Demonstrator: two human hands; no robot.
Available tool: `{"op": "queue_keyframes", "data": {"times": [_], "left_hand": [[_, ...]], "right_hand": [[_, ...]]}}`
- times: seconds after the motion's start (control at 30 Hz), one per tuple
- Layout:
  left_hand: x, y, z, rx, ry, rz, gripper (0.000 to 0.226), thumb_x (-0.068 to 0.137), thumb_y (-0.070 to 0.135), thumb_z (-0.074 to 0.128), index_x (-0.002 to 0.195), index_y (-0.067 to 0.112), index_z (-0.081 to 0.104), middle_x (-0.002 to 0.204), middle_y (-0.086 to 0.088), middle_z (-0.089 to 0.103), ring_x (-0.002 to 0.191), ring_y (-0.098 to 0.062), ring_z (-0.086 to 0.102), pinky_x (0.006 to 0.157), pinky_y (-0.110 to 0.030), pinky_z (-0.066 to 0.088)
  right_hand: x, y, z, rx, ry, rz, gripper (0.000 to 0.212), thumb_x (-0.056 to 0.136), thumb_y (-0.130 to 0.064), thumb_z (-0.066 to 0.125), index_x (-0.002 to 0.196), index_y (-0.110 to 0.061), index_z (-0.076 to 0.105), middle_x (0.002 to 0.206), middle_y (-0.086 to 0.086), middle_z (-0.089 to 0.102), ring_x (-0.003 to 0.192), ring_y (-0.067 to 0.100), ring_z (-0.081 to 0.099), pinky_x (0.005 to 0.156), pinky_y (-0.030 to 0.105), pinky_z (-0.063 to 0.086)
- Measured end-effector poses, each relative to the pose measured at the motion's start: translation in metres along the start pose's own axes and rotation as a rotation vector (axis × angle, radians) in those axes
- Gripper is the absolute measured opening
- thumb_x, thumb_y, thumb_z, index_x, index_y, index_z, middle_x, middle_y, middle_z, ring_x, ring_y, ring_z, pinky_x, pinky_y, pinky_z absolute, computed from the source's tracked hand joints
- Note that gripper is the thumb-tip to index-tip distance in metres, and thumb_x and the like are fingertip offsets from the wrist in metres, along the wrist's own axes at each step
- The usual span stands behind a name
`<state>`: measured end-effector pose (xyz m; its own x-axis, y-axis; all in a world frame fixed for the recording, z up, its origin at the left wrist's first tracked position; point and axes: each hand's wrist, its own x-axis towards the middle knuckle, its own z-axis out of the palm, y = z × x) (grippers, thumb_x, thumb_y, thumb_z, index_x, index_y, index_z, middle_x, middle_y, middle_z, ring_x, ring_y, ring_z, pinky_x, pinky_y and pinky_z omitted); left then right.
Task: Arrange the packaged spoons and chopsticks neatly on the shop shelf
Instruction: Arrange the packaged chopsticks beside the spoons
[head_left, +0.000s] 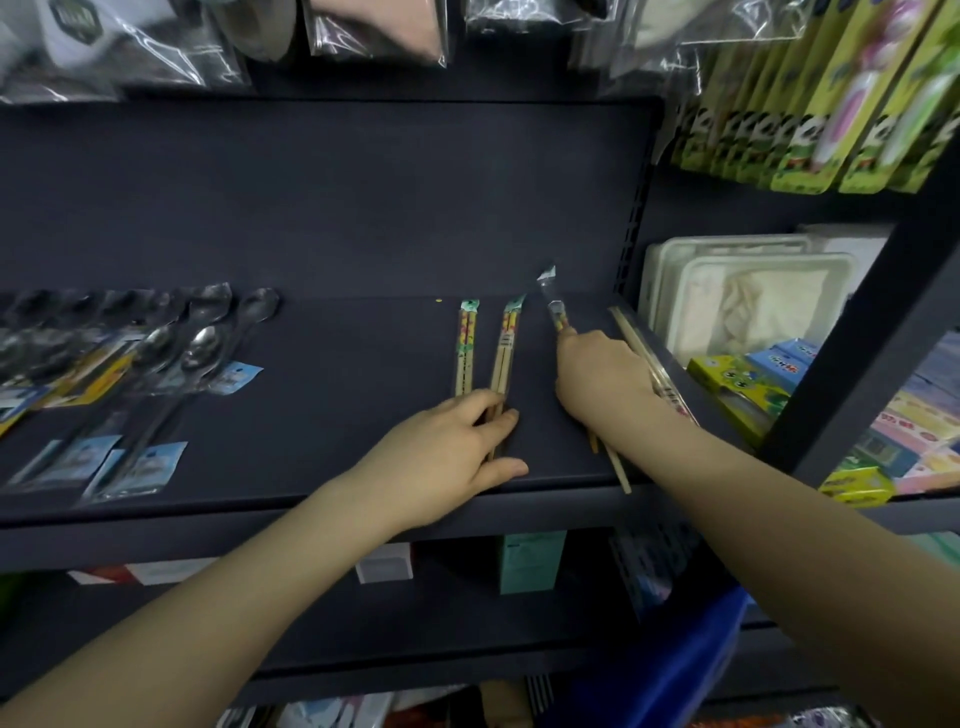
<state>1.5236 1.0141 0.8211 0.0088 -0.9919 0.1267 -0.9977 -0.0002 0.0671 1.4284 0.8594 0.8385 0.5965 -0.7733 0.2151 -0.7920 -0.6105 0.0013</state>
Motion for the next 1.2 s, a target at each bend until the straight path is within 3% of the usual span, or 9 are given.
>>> {"op": "queue_keyframes", "data": {"times": [0.2, 0.37, 0.47, 0.6, 0.7, 0.83, 1.03, 1.1, 1.2], "left_hand": [[0.007, 0.002, -0.005, -0.103, -0.011, -0.037, 0.073, 0.086, 0.059, 0.035, 0.145, 0.018, 0.021, 0.151, 0.004, 0.022, 0.135, -0.017, 0.027, 0.108, -0.027, 0.025], [-0.012, -0.014, -0.004, -0.148, -0.084, -0.003, 0.083, 0.067, 0.077, 0.013, 0.142, 0.044, 0.010, 0.156, 0.010, -0.006, 0.142, -0.008, -0.005, 0.113, -0.026, 0.004], [-0.022, -0.012, 0.001, -0.110, -0.094, 0.020, 0.083, 0.067, 0.077, 0.011, 0.143, 0.043, 0.006, 0.155, 0.014, -0.006, 0.142, -0.005, -0.007, 0.113, -0.025, 0.006], [-0.022, 0.003, 0.003, -0.053, 0.040, 0.040, 0.087, 0.071, 0.076, 0.013, 0.146, 0.033, 0.007, 0.156, 0.010, -0.002, 0.142, -0.009, 0.001, 0.112, -0.024, 0.003], [-0.008, 0.024, 0.003, -0.057, 0.141, 0.042, 0.089, 0.076, 0.073, 0.035, 0.146, 0.022, 0.018, 0.156, 0.004, 0.012, 0.141, -0.013, 0.013, 0.111, -0.025, 0.008], [0.014, 0.045, 0.003, -0.034, 0.197, -0.019, 0.094, 0.069, 0.073, 0.049, 0.140, 0.013, 0.033, 0.145, 0.000, 0.037, 0.132, -0.017, 0.033, 0.107, -0.031, 0.028], [0.026, 0.044, 0.005, -0.067, 0.192, -0.078, 0.078, 0.074, 0.068, 0.049, 0.132, 0.016, 0.044, 0.131, 0.002, 0.049, 0.119, -0.018, 0.045, 0.095, -0.034, 0.043], [0.030, 0.043, 0.002, -0.088, 0.177, -0.091, 0.077, 0.074, 0.066, 0.051, 0.133, 0.017, 0.042, 0.131, 0.002, 0.047, 0.118, -0.018, 0.045, 0.093, -0.034, 0.043], [0.034, 0.042, 0.000, -0.165, 0.119, -0.115, 0.077, 0.075, 0.064, 0.053, 0.137, 0.022, 0.034, 0.134, 0.003, 0.043, 0.119, -0.016, 0.044, 0.093, -0.035, 0.045]], "right_hand": [[-0.002, -0.001, -0.007, 0.251, -0.115, -0.145, 0.037, 0.097, -0.033, 0.036, 0.121, -0.013, 0.055, 0.123, 0.018, 0.049, 0.109, 0.035, 0.053, 0.091, 0.038, 0.044], [-0.012, 0.033, -0.019, 0.390, -0.026, -0.290, 0.032, 0.097, -0.017, 0.039, 0.123, -0.016, 0.057, 0.125, 0.013, 0.053, 0.117, 0.027, 0.049, 0.093, 0.025, 0.032], [-0.017, 0.037, -0.013, 0.396, -0.117, -0.327, 0.032, 0.097, -0.013, 0.040, 0.124, -0.014, 0.057, 0.129, 0.010, 0.052, 0.121, 0.024, 0.046, 0.099, 0.024, 0.031], [-0.025, 0.037, -0.006, 0.421, -0.176, -0.392, 0.038, 0.097, -0.008, 0.038, 0.134, -0.009, 0.048, 0.146, 0.008, 0.041, 0.135, 0.019, 0.036, 0.103, 0.011, 0.017], [-0.032, 0.039, -0.002, 0.365, -0.221, -0.456, 0.043, 0.098, -0.009, 0.037, 0.140, -0.007, 0.037, 0.151, 0.009, 0.031, 0.140, 0.017, 0.028, 0.102, 0.005, 0.010], [-0.034, 0.043, -0.003, 0.376, -0.229, -0.473, 0.043, 0.097, -0.006, 0.036, 0.140, -0.004, 0.036, 0.150, 0.011, 0.033, 0.140, 0.020, 0.029, 0.100, 0.003, 0.009], [-0.041, 0.049, -0.005, 0.386, -0.158, -0.532, 0.046, 0.092, 0.005, 0.037, 0.137, -0.003, 0.043, 0.145, 0.013, 0.041, 0.135, 0.024, 0.036, 0.108, 0.019, 0.021], [-0.048, 0.051, -0.004, 0.383, -0.182, -0.556, 0.049, 0.092, 0.004, 0.036, 0.140, -0.006, 0.039, 0.150, 0.010, 0.034, 0.138, 0.020, 0.030, 0.110, 0.013, 0.016], [-0.063, 0.055, -0.006, 0.465, -0.205, -0.610, 0.044, 0.094, -0.002, 0.040, 0.138, -0.005, 0.040, 0.146, 0.009, 0.040, 0.134, 0.018, 0.035, 0.095, -0.009, 0.010]]}}
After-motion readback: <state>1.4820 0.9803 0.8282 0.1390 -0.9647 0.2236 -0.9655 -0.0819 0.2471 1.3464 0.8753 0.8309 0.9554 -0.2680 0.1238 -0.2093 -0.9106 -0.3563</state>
